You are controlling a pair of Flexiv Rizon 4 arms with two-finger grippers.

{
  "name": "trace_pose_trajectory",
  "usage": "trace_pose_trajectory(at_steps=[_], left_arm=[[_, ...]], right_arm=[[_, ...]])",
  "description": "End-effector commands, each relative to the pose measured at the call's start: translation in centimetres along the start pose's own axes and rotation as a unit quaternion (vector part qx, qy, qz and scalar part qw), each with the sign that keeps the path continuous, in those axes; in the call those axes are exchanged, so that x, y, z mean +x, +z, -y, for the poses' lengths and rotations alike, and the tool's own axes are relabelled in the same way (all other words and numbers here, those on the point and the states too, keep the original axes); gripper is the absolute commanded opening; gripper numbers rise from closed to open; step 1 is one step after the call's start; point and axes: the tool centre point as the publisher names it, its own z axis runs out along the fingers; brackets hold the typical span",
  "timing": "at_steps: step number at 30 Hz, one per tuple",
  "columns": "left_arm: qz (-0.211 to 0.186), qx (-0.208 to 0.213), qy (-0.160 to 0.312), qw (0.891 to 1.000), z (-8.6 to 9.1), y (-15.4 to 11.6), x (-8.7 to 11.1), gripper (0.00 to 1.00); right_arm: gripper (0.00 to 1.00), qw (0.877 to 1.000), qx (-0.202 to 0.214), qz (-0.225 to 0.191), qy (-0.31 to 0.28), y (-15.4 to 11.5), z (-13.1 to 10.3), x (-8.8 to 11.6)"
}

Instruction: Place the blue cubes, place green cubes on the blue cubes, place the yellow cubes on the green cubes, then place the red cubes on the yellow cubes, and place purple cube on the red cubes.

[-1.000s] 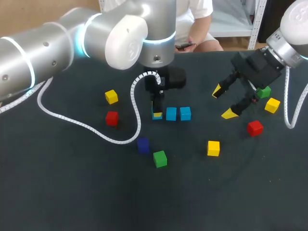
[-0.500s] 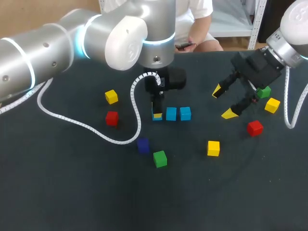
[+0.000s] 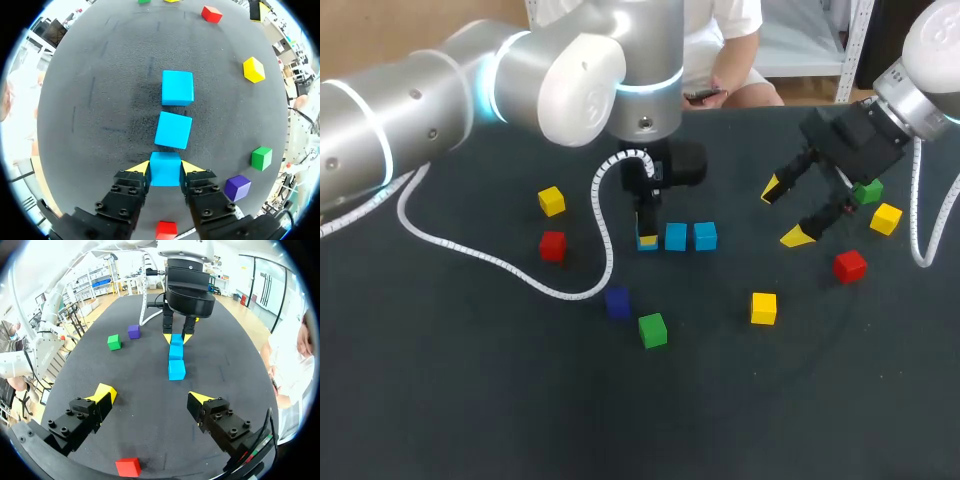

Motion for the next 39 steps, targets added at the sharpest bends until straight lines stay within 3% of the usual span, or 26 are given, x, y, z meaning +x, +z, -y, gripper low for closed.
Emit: trace_pose_trajectory(at_steps=[1,24,29,30,31,32,39], left_arm=[[-0.001,0.002,0.0,1.0,-0.18,0.24,-0.09,0.0],[0.001,-0.004,0.002,1.0,-0.57,0.28,0.01,0.02],[0.009,-0.003,0.002,1.0,-0.53,0.38,0.0,0.33],[0.009,-0.003,0.002,1.0,-0.51,0.39,0.0,0.51],[0.01,-0.002,0.002,1.0,-0.47,0.4,0.0,0.8],[0.011,-0.002,0.001,1.0,-0.42,0.41,0.02,1.0],[0.014,-0.003,-0.007,1.0,-0.07,0.11,0.51,1.0]], right_arm=[[1.0,1.0,0.0,0.001,0.0,0.0,0.0,0.01],[1.0,1.0,0.0,0.001,0.0,0.0,0.0,0.01],[1.0,1.0,0.0,0.001,0.0,0.0,0.0,0.01],[1.0,1.0,0.0,0.001,0.0,0.0,0.0,0.01],[1.0,1.0,0.0,0.001,0.0,0.0,0.0,0.01],[1.0,1.0,0.0,0.001,0.0,0.0,0.0,0.01],[1.0,1.0,0.0,0.001,0.0,0.0,0.0,0.01]])
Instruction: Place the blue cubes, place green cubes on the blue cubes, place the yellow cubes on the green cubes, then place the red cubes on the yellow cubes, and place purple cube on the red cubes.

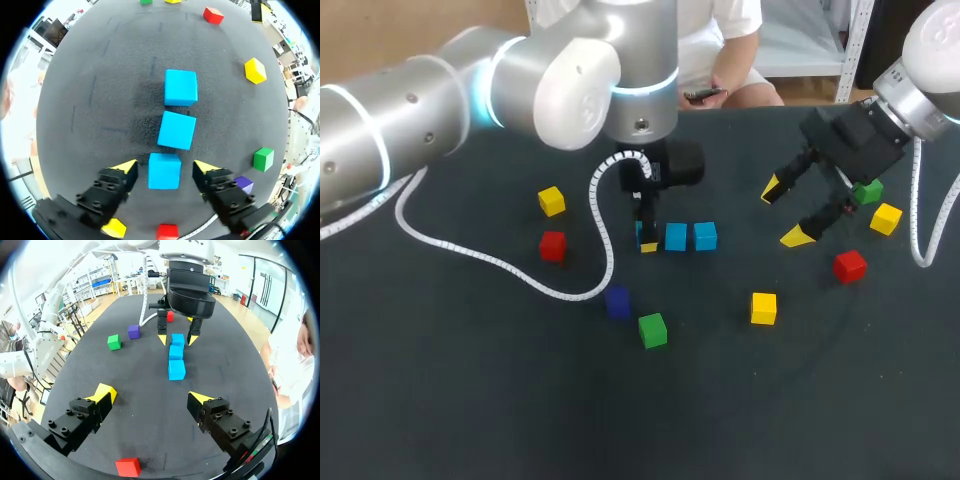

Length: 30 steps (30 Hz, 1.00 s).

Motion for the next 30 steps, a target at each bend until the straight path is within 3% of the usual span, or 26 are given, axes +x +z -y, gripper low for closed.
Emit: trace_pose_trajectory(at_steps=[1,15,30], left_arm=[[0.003,-0.004,-0.003,1.0,0.3,-0.3,0.5,1.0],[0.006,-0.024,-0.014,1.0,0.8,-2.0,1.7,1.0],[0.054,-0.041,-0.034,0.997,2.1,-1.9,3.7,1.0]], right_arm=[[1.0,1.0,0.0,0.001,0.0,0.0,0.0,0.0],[1.0,1.0,0.0,0.001,0.0,0.0,0.0,0.0],[1.0,1.0,0.0,0.001,0.0,0.0,0.0,0.0]])
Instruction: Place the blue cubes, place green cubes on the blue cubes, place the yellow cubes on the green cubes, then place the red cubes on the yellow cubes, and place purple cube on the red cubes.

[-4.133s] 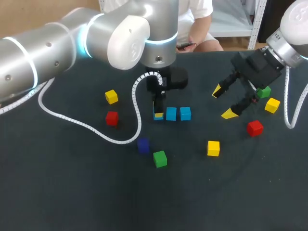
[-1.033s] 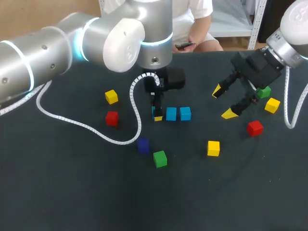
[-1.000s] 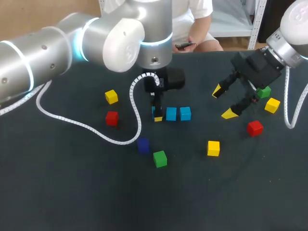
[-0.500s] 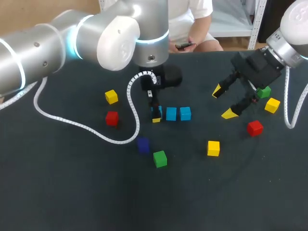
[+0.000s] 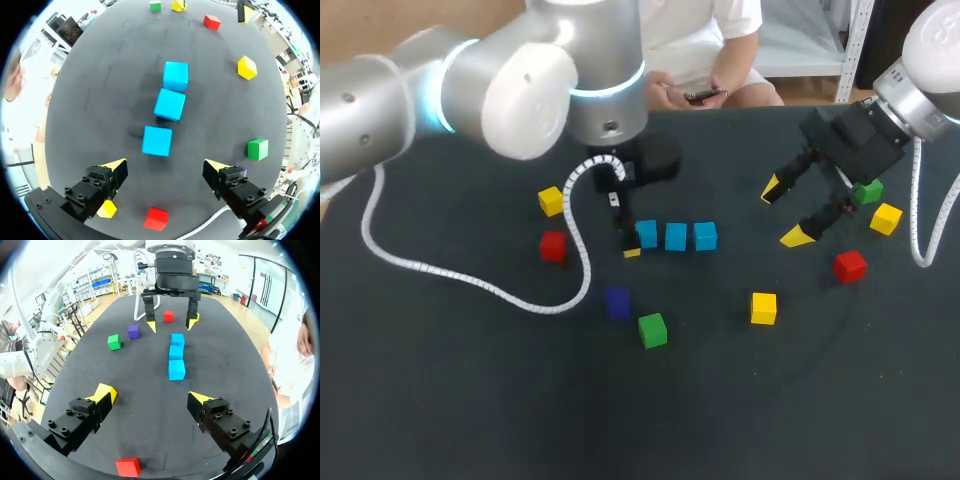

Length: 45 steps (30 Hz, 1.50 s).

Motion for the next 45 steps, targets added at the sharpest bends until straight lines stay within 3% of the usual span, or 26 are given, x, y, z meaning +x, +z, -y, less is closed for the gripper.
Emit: trace_pose_trajectory(at_steps=[1,14,22,34,45], left_arm=[[0.023,-0.008,-0.002,1.0,0.8,0.0,0.8,1.0],[0.042,-0.014,0.004,0.999,1.0,-0.2,1.0,1.0],[0.104,-0.026,0.005,0.994,0.5,-0.6,1.3,1.0],[0.192,-0.051,0.027,0.98,1.8,-2.1,2.2,1.0],[0.201,-0.052,0.027,0.978,2.9,-1.9,1.5,1.0]], right_arm=[[1.0,1.0,0.0,0.001,0.0,0.0,0.0,0.0],[1.0,1.0,0.0,0.001,0.0,0.0,0.0,0.0],[1.0,1.0,0.0,0.001,0.0,0.0,0.0,0.0],[1.0,1.0,0.0,0.001,0.0,0.0,0.0,0.0],[1.0,1.0,0.0,0.001,0.0,0.0,0.0,0.0]])
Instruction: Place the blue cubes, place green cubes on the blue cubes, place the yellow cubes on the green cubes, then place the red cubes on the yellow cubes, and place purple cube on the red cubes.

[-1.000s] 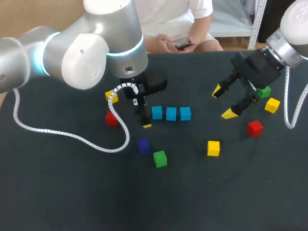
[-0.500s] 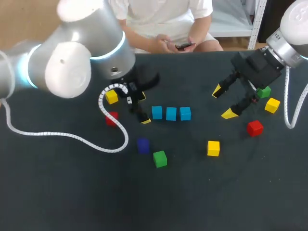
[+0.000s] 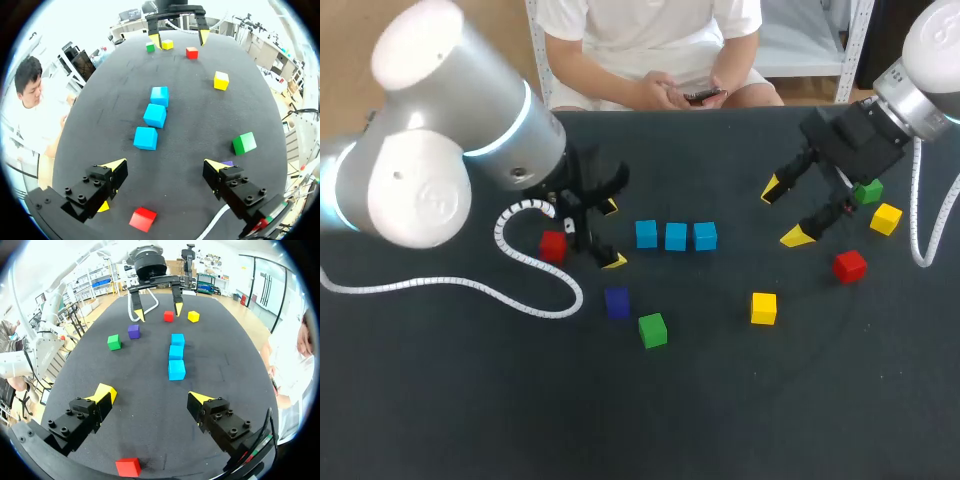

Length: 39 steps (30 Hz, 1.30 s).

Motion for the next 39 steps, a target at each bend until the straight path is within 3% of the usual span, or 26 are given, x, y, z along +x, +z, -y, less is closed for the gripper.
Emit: trace_pose_trajectory(at_steps=[1,13,32,39], left_arm=[[0.015,-0.001,-0.001,1.0,0.4,0.3,0.0,1.0],[0.038,0.008,0.004,0.999,0.7,1.0,-0.5,1.0],[0.048,0.035,0.024,0.998,-2.5,3.2,-1.9,1.0],[0.046,0.04,0.018,0.998,-2.8,4.5,-1.0,1.0]], right_arm=[[1.0,1.0,0.0,0.001,0.0,0.0,0.0,0.0],[1.0,1.0,0.0,0.001,0.0,0.0,0.0,0.0],[1.0,1.0,0.0,0.001,0.0,0.0,0.0,0.0],[1.0,1.0,0.0,0.001,0.0,0.0,0.0,0.0]])
